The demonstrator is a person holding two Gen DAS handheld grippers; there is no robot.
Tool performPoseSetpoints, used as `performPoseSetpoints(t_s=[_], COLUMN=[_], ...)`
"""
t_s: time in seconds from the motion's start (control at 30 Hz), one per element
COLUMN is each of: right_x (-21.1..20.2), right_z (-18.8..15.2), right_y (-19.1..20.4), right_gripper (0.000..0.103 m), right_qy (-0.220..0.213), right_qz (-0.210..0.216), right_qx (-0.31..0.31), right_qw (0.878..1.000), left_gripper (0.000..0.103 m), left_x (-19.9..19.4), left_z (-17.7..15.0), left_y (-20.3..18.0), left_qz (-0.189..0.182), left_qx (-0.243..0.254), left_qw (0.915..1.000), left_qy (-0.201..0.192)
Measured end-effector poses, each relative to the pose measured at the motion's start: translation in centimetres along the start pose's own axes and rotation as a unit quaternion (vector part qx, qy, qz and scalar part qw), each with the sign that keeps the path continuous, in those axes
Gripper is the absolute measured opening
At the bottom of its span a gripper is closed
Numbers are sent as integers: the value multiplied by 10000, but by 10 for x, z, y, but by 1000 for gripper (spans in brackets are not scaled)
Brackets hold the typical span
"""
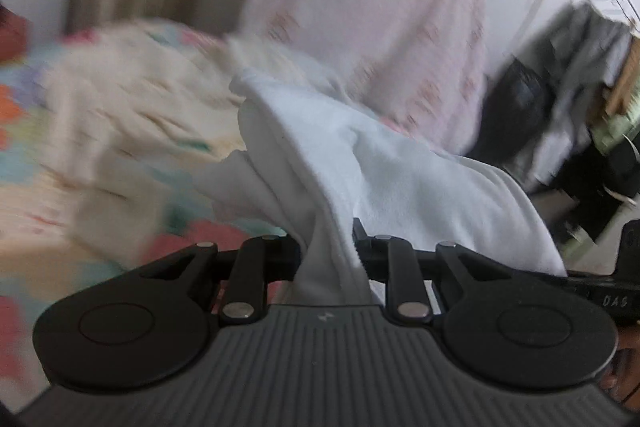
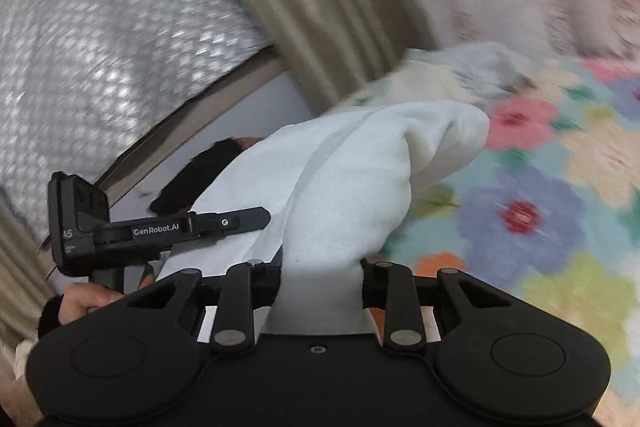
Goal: Fold clothes
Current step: 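Lift the folded shirt with both grippers and carry it toward the quilt edge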
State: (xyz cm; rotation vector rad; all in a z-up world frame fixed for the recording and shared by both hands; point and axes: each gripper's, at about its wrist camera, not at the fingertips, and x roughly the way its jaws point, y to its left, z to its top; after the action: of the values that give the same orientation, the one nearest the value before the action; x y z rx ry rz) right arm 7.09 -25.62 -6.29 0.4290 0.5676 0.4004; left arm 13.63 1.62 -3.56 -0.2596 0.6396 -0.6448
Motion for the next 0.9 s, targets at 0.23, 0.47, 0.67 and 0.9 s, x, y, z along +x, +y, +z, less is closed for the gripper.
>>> performPoseSetpoints(t_s=[0.23,0.47,0.67,0.9], right_x=[95,248,346,352], right_z=[30,68,33,-19], right_y=[113,273,364,284], right_gripper=[33,34,52,54], right_qy=[690,1447,1952,2165], right_qz=[1126,2710,2971,1817], right_qx=[-1476,-2648,-3091,-1367], right_qw=[9802,9141,8821,9495], left_gripper=[20,20,22,28], left_x=[-126,-253,-268,-252], left_z=[-5,-29,-81,-136], left_y=[85,145,220,299], left_qz=[1536,3663,4391,3159], left_qx=[-770,-1577,-3275,-4874], left_qw=[9805,8863,7943,7916], left_qy=[-950,-2354,-2630,-1897])
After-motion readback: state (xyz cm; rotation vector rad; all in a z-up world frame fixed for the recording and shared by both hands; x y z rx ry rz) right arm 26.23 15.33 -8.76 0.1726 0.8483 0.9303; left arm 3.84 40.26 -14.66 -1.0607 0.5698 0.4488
